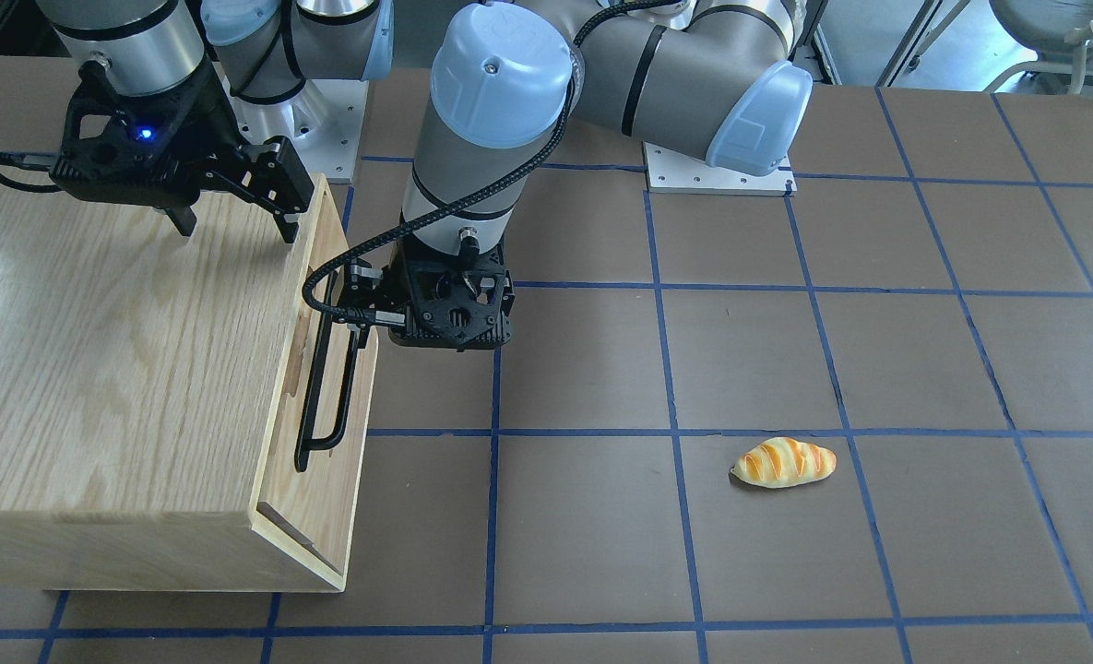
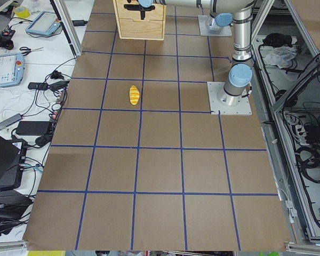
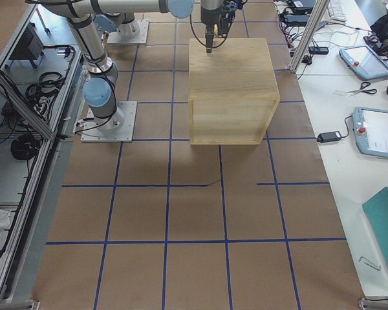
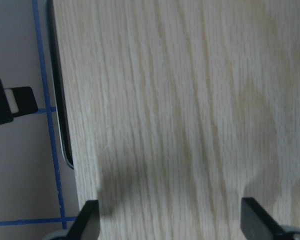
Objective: Open upper drawer
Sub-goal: 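Move the left gripper toward the black drawer handle on the cabinet front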
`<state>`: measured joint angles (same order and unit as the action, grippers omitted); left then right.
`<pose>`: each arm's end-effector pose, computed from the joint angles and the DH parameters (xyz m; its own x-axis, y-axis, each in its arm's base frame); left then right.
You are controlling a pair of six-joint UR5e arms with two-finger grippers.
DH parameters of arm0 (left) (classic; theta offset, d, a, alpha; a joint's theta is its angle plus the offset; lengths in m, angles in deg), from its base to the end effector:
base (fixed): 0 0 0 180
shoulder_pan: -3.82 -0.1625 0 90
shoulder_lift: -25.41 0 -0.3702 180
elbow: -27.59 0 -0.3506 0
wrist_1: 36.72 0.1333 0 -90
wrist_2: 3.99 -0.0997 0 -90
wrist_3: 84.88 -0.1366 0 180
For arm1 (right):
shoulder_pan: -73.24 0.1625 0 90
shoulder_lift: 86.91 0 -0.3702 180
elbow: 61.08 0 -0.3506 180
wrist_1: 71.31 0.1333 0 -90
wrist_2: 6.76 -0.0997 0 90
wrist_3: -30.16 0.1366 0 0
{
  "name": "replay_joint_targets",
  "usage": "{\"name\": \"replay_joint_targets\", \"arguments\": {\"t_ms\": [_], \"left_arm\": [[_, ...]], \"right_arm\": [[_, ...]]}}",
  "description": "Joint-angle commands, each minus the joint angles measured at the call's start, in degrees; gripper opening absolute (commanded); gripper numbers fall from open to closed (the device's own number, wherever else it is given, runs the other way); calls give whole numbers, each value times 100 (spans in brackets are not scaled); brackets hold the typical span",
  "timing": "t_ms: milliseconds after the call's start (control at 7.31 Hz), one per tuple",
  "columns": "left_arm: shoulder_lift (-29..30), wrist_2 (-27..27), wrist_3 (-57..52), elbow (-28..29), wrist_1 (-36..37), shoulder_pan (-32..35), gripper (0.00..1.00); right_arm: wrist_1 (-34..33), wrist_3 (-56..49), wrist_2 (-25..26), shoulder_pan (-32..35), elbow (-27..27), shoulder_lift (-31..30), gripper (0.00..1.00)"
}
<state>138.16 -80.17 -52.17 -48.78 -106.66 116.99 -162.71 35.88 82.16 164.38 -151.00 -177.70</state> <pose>-0.3935 -0.4977 0.3370 -0.9449 -0.1312 0.2999 -0.1477 0.9885 -0.0329 0.1448 -0.4477 0.4055 -0.9966 0.0790 -0.0227 0.0798 0.9961 -0.0375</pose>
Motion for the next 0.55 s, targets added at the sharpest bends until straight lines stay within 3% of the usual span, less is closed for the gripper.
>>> {"name": "replay_joint_targets", "arguments": {"t_ms": [0, 410], "left_arm": [[71, 86, 8, 61, 33, 56, 100], [212, 86, 8, 61, 244, 126, 100]], "right_arm": [[0, 0, 3, 0, 0, 0, 100], [0, 0, 3, 0, 0, 0, 100]]}}
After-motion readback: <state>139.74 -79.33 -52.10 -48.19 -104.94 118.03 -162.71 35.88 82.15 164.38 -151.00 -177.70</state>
